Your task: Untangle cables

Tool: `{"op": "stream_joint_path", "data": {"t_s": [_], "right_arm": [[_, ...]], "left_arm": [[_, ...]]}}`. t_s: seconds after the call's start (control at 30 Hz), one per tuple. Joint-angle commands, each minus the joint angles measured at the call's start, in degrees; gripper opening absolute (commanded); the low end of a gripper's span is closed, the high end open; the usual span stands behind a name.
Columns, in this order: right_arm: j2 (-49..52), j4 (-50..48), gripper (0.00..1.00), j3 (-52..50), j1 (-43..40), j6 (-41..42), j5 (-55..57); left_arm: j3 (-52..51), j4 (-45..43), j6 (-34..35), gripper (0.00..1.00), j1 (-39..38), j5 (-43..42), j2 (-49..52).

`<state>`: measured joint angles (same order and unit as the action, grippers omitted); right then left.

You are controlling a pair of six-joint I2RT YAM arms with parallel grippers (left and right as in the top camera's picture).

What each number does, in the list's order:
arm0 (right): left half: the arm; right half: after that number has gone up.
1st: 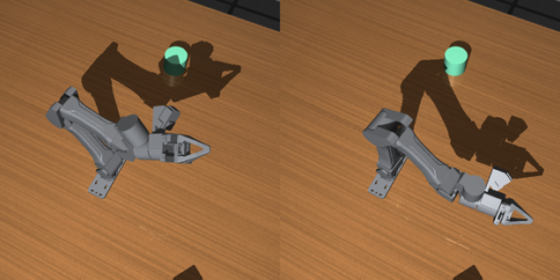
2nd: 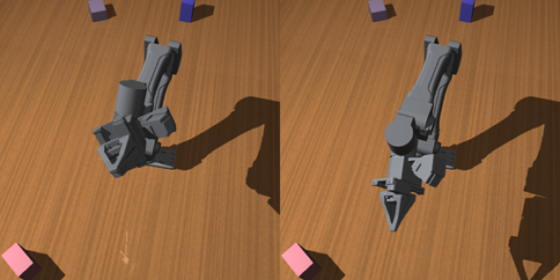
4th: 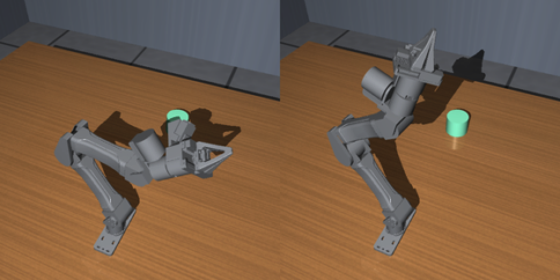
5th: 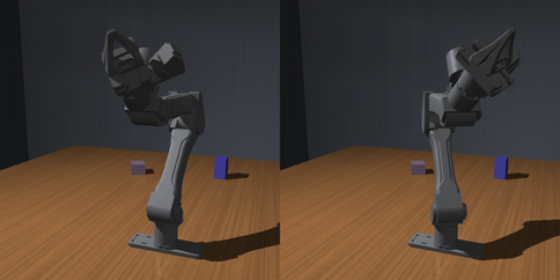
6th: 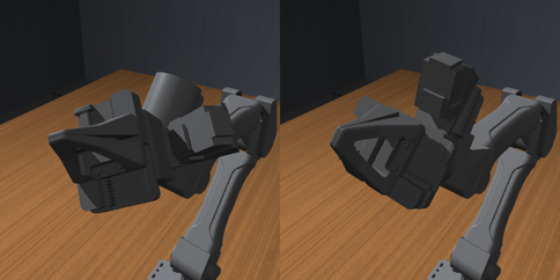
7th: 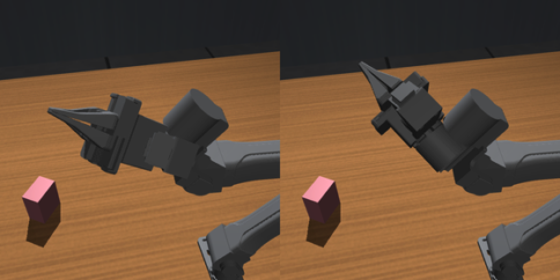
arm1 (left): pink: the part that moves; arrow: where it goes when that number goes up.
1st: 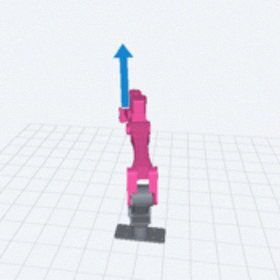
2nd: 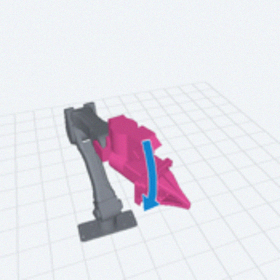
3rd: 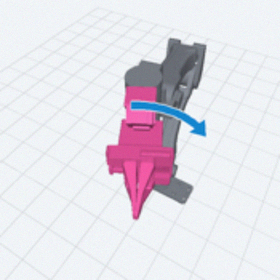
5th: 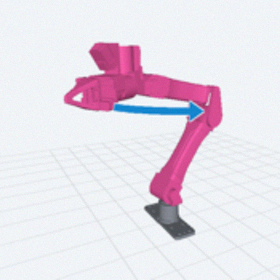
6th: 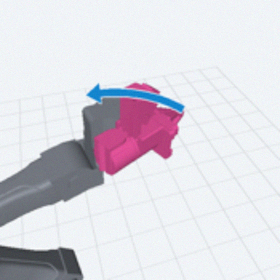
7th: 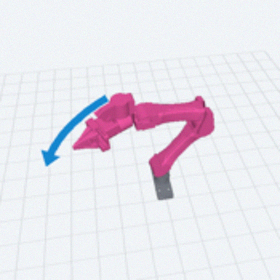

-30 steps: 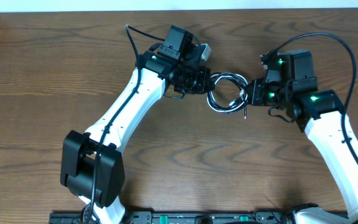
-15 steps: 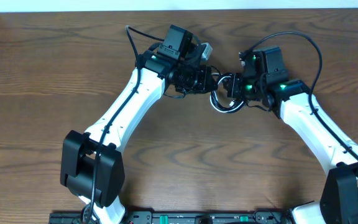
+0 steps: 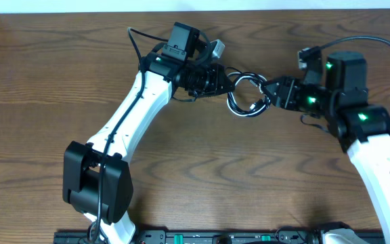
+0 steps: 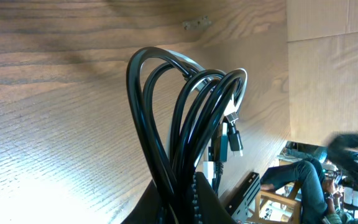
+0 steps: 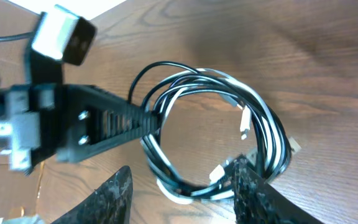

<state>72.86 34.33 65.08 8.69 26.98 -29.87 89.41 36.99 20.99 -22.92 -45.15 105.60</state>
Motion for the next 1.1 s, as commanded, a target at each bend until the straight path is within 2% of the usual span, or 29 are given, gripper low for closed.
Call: {"op": "stream_joint_path", "data": {"t_s": [0.0,0.2,0.27,0.43,0.5,0.8,0.9,1.07], "right_arm": [[-0.11,3.85,0.45,0.70,0.33,-1.11,5.60],[5.01,8.85,0.36,0.68,1.05,-1.09,8.74],[7.37,8.87,0.29,0.68,1.11,-1.09,8.72],[11.02,8.13,0.28,0.68,1.18,-1.09,8.70],[12.39,7.76,0.25,0.68,1.18,-1.09,8.28],[12.76,4.24,0.11,0.68,1.77,-1.09,6.99],[12.76,2.97,0.01,0.70,2.64,-1.09,7.15],[11.96,1.03,0.01,0.83,2.67,-1.29,5.03]], "left_arm": [[0.98,-0.74,-0.28,0.07,0.02,-1.81,-0.04],[0.98,-1.36,2.34,0.07,0.02,-1.88,-0.04],[0.98,-1.36,3.37,0.08,0.02,-1.88,-0.04],[0.98,-1.33,3.34,0.07,0.02,-1.99,-0.04],[0.98,-1.31,3.34,0.07,0.02,-2.01,-0.04],[0.98,-1.27,3.32,0.07,-0.20,-2.01,-0.04],[0.96,-1.29,3.30,0.07,-0.70,-1.99,-0.04],[0.92,-0.98,3.04,0.07,-1.36,-1.99,-0.04]]}}
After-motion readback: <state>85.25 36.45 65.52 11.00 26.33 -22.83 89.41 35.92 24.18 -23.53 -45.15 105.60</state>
